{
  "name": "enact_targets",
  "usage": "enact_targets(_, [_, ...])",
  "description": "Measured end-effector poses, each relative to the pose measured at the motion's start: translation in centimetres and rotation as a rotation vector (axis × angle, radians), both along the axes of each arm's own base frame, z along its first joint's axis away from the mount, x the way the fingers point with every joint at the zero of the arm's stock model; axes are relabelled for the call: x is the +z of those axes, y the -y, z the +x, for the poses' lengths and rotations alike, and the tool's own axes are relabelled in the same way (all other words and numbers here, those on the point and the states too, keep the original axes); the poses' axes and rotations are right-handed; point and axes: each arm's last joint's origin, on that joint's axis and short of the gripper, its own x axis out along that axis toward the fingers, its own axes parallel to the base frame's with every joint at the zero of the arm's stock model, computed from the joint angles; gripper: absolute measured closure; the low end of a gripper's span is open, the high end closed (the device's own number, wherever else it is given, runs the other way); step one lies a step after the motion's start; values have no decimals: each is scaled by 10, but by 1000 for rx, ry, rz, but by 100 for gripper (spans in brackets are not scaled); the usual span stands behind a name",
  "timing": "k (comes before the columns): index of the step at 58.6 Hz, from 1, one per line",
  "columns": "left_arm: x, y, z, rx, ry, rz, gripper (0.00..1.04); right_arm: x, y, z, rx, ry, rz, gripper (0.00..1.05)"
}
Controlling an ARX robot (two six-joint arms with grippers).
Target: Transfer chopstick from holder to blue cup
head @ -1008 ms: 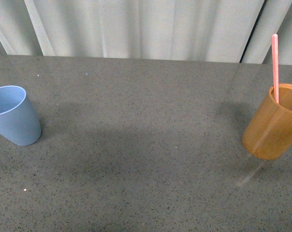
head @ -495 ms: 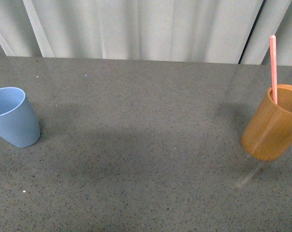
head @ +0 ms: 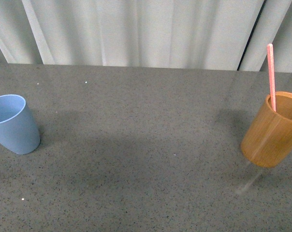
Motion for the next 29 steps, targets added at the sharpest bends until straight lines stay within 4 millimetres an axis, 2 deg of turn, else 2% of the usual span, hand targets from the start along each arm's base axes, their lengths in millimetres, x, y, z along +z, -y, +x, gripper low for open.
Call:
enact_targets(8, [0, 0, 0, 0, -1, 0, 7, 0, 0, 0, 0, 0, 0, 10])
enact_targets(15, [-3, -3, 7, 256, -198, -81, 7, 0, 0, 0, -2, 0, 0, 10])
enact_targets(23, [14, -12, 32, 286, -285, -95, 7, 0, 0, 0, 0, 0, 0, 10])
enact_targets(29, [33, -23, 60, 280, -392, -91, 7, 0, 0, 0, 0, 0, 0, 10])
